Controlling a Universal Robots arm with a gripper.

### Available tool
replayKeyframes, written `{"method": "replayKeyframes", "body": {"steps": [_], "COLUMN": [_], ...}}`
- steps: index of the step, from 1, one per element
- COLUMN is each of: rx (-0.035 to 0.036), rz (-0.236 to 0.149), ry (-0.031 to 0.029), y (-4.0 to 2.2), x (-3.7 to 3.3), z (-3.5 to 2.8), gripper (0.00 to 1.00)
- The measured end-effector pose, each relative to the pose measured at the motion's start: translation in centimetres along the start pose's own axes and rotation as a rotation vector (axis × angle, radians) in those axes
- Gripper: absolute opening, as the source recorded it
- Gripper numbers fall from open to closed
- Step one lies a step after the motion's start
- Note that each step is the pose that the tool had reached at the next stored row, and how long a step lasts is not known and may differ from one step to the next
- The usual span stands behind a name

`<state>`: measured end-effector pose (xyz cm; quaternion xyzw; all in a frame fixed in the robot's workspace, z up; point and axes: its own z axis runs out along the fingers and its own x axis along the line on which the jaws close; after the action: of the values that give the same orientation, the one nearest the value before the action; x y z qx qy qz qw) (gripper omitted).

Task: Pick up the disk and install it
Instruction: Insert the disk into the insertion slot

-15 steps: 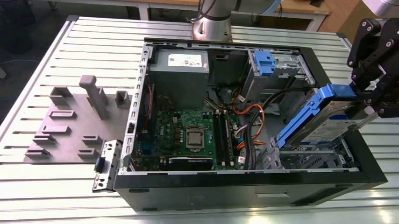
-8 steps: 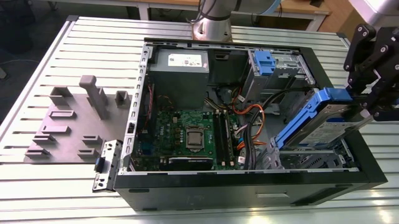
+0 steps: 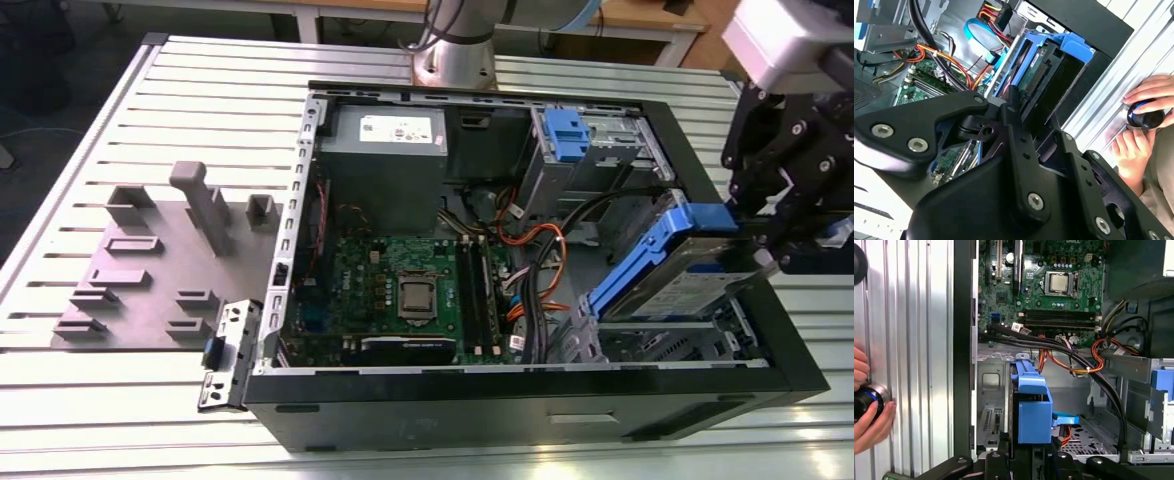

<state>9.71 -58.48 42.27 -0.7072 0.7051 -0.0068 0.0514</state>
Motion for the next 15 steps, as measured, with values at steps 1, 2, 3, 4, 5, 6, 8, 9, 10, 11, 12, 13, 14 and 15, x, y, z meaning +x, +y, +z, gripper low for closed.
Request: {"method": "replayKeyframes", "body": {"steps": [1,2,3,4,5,6,8,9,10,11,12,13,14,15], "rx": [0.0,0.0,0.0,0.0,0.0,0.0,0.0,0.0,0.0,0.0,0.0,0.0,0.0,0.0], "rz": [0.0,0.0,0.0,0.0,0.0,0.0,0.0,0.0,0.0,0.0,0.0,0.0,0.0,0.0], "ry": [0.0001,0.0001,0.0002,0.0002,0.0001,0.0002,0.0001,0.0001,0.0001,0.0001,0.0002,0.0002,0.0001,0.0002], "y": [0.02,0.03,0.04,0.06,0.08,0.09,0.12,0.13,0.15,0.16,0.18,0.19,0.21,0.23], "x": [0.01,0.02,0.03,0.05,0.06,0.07,0.09,0.1,0.11,0.12,0.14,0.15,0.16,0.17], "z": [0.18,0.36,0.53,0.71,0.89,1.09,1.45,1.62,1.8,1.98,2.15,2.35,2.53,2.71], "gripper": [0.35,0.35,0.35,0.35,0.35,0.35,0.35,0.35,0.35,0.35,0.35,0.35,0.35,0.35]}}
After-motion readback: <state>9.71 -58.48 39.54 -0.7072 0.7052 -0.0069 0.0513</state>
